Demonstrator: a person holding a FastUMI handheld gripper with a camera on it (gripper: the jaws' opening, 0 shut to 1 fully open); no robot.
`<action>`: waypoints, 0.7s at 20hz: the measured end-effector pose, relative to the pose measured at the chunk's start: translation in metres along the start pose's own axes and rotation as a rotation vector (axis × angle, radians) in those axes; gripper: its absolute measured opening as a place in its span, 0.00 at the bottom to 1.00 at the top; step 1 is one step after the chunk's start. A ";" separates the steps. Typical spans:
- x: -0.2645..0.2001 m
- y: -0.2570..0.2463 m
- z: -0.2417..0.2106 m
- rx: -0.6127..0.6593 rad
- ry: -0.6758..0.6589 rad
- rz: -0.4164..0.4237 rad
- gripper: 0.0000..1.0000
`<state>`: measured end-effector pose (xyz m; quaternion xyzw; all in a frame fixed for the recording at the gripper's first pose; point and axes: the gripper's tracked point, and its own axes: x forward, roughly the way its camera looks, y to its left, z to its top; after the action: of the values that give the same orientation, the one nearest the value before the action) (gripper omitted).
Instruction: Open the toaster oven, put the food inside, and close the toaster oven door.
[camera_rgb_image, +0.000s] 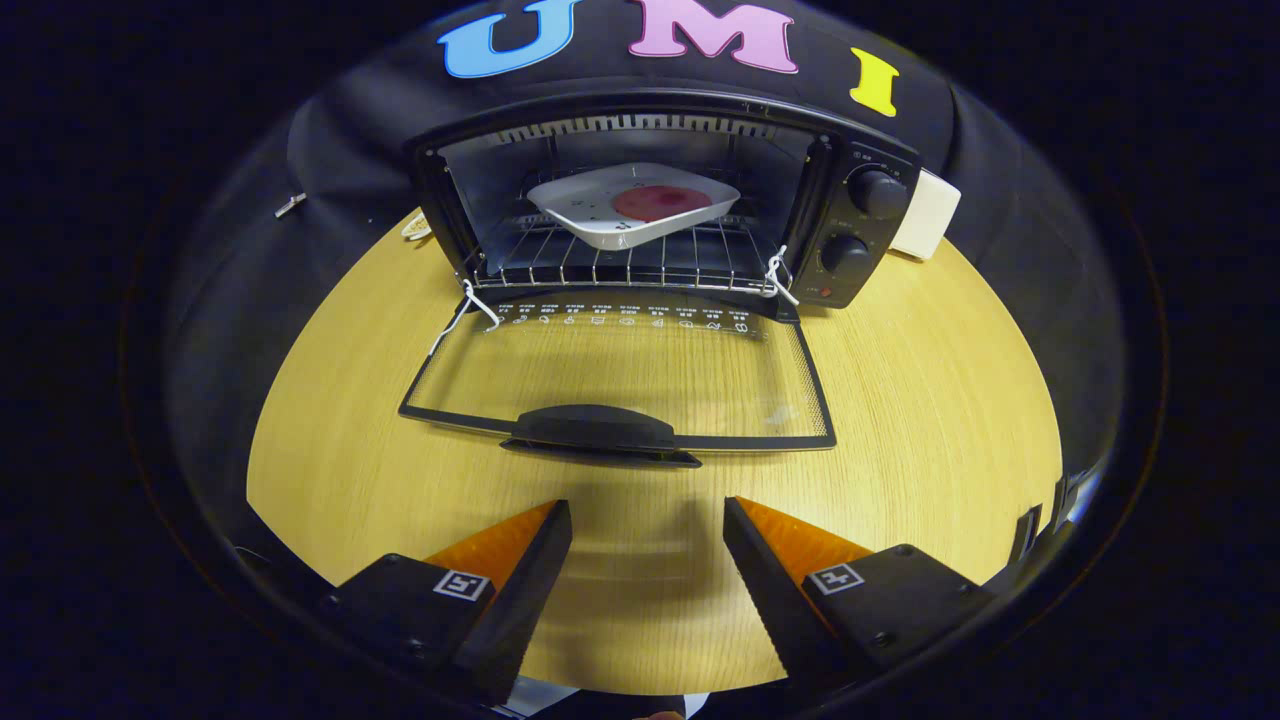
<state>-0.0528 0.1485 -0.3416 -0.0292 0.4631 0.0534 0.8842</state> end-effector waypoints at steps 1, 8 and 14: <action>0.004 0.001 0.001 0.011 0.000 -0.006 0.99; 0.026 0.011 0.002 0.036 0.020 -0.018 0.99; 0.032 0.013 0.008 0.046 0.013 -0.038 1.00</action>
<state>-0.0304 0.1642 -0.3633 -0.0182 0.4692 0.0258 0.8825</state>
